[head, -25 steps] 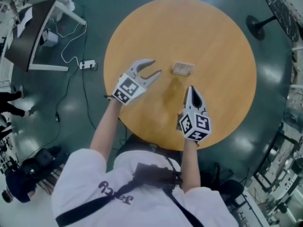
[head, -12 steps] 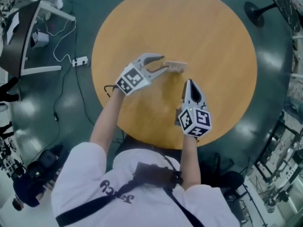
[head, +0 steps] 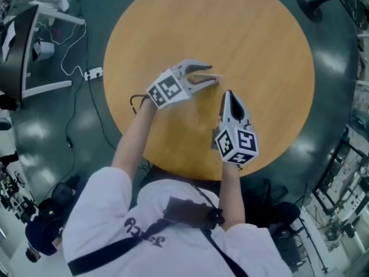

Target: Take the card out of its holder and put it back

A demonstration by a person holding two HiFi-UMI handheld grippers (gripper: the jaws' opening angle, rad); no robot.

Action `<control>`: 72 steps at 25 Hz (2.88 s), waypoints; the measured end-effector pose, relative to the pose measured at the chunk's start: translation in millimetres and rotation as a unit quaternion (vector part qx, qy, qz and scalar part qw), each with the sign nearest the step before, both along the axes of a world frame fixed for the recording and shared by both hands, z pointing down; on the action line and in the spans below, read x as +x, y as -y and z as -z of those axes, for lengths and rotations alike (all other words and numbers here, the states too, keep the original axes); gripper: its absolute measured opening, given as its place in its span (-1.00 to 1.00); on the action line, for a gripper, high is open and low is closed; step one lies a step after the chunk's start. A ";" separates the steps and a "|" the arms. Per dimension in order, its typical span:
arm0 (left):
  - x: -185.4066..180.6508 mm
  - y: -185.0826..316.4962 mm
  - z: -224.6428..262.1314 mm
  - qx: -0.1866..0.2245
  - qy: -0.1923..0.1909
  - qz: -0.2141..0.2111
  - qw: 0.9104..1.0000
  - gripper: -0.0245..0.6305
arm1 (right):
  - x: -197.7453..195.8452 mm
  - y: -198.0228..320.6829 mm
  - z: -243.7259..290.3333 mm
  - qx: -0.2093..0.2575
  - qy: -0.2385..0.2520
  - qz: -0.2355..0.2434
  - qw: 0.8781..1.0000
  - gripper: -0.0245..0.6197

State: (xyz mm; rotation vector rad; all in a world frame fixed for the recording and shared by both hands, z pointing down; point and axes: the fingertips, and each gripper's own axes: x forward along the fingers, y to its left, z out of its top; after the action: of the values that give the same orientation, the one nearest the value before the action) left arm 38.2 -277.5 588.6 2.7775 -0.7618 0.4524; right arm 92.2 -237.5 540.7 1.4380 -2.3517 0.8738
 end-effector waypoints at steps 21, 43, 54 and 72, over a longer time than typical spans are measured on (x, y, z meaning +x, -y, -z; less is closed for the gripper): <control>22.8 -10.1 20.6 0.028 -0.036 -0.101 0.994 -0.84 | 2.2 -6.3 19.7 0.021 0.003 -0.027 0.999 -0.86; -38.5 -37.6 109.6 0.030 -0.022 0.155 0.987 -0.84 | -13.6 -55.6 94.6 0.127 0.023 -0.030 0.991 -0.86; -106.4 -90.8 160.0 0.063 -0.060 0.351 0.932 -0.84 | -33.6 -83.4 116.7 0.176 0.010 -0.025 0.984 -0.86; -105.9 -162.7 195.0 0.154 -0.038 0.351 0.923 -0.84 | -59.7 -126.9 143.7 0.227 -0.009 -0.013 0.974 -0.86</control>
State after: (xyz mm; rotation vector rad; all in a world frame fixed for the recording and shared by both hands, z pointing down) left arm -67.7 -114.7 393.5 2.4963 -1.8321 0.0830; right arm 32.5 -110.7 396.9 1.6259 -2.6374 0.3300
